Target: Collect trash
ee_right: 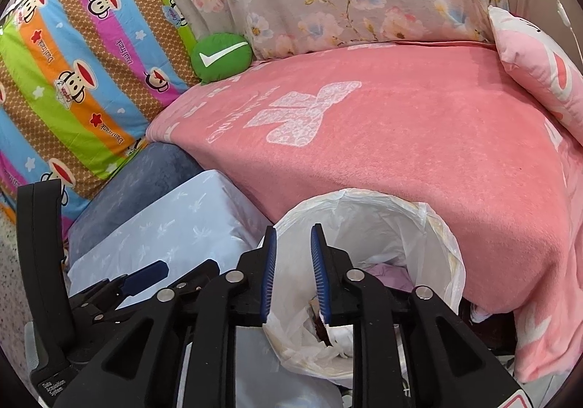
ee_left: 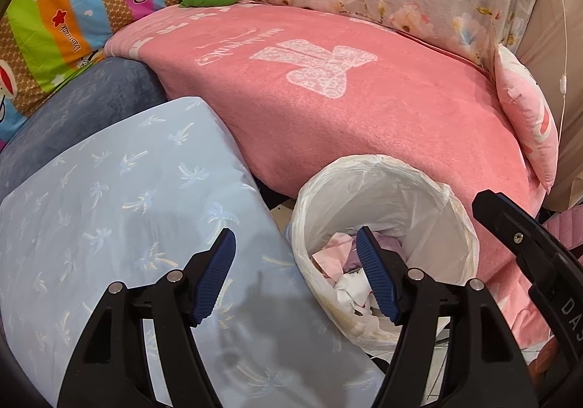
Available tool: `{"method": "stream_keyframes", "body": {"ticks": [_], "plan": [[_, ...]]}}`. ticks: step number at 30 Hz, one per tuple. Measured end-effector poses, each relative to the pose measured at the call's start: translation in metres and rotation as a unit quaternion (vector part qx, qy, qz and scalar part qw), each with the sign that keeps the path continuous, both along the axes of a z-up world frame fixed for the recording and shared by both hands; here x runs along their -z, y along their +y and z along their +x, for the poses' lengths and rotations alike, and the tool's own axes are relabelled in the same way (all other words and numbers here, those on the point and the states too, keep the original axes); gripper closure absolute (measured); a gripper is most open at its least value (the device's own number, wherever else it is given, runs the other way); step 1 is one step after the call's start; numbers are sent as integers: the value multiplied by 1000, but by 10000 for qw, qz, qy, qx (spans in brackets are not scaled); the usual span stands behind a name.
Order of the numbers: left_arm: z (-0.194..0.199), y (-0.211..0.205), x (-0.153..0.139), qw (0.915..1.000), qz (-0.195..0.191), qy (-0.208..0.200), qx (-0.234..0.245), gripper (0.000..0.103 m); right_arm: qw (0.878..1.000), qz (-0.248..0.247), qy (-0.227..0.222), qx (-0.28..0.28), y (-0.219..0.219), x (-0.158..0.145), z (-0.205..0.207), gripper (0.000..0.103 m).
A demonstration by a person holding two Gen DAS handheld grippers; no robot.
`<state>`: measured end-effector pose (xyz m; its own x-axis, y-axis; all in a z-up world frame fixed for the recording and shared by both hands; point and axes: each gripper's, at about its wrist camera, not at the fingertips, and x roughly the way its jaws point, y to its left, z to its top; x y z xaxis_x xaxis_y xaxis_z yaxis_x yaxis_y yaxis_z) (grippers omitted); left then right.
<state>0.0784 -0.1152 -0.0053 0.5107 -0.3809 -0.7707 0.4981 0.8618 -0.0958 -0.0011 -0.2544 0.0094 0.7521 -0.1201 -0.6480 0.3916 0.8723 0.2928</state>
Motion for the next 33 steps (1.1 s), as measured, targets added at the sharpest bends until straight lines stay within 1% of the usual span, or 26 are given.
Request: {"method": "stream_keyframes", "body": {"ticks": [5,7,11,13,17,20,27,31,33], "plan": [[-4,10,1,9999,62,-110,-89,31,9998,-116,155,-58,6,3,-5,70],[-7,14,1,9996,106,-186,-158,26,9994,-228,235,-72,10,4,-9,64],[-13,22,2,9990,186,-307,-247,23,9982,-461,387,-87,16,6,-18,51],[-17,25,2,9986,237,-358,-293,17,9975,-543,433,-93,19,7,-22,47],[-26,30,3,9976,342,-488,-354,14,9951,-818,543,-72,25,8,-31,37],[-31,33,3,9970,395,-545,-386,11,9934,-977,601,-41,29,9,-37,31],[-42,37,9,9962,534,-567,-402,9,9904,-1125,805,-23,31,16,-46,28],[-46,39,14,9959,590,-510,-447,9,9893,-1175,868,17,31,21,-51,19],[-48,40,16,9959,607,-473,-474,9,9889,-1197,882,28,31,23,-53,18]]}}
